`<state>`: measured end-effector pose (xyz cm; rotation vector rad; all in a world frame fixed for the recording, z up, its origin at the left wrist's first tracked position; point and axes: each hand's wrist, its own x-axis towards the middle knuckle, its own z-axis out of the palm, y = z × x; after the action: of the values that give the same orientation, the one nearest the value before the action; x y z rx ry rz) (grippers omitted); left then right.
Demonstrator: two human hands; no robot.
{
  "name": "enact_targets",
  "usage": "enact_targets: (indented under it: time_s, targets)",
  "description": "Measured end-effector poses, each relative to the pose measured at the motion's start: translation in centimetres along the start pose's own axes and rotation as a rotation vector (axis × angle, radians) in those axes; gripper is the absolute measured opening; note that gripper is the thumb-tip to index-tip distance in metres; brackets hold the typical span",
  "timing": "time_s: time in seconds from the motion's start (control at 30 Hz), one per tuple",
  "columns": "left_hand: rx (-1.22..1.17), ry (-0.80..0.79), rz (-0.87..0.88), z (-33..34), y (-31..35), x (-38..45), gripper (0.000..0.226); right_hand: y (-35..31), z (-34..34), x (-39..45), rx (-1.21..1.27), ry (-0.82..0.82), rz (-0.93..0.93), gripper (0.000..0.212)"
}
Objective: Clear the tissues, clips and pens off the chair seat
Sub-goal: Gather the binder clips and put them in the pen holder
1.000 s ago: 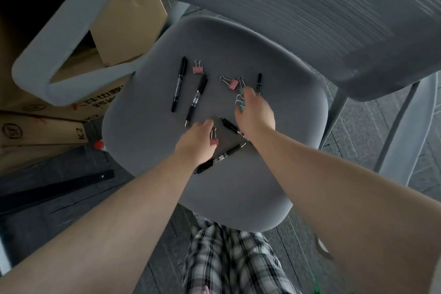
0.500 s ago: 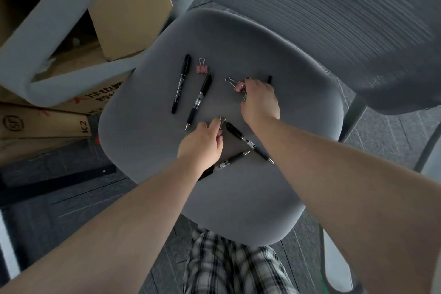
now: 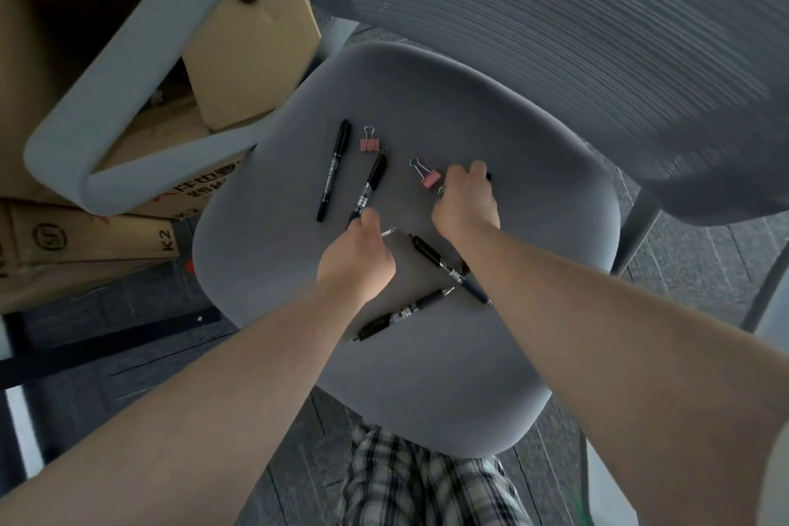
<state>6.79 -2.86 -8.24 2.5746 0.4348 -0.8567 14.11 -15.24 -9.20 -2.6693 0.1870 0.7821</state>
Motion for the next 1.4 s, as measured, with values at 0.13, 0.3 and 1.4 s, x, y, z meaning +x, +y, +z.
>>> enact_targets:
  time_s: [0.13, 0.3, 1.4]
  targets:
    - [-0.073, 0.119, 0.007, -1.9, 0.2, 1.3, 0.016, 0.0, 0.2, 0.2, 0.018, 0.033, -0.013, 0.026]
    - [0.019, 0.265, 0.053, -4.2, 0.6, 3.7, 0.036, -0.4, -0.1, 0.5, 0.144, 0.148, -0.016, 0.026]
    - [0.021, 0.247, 0.212, -5.6, 2.0, 7.5, 0.013, -1.2, 0.4, 1.1, -0.051, -0.032, -0.169, 0.027]
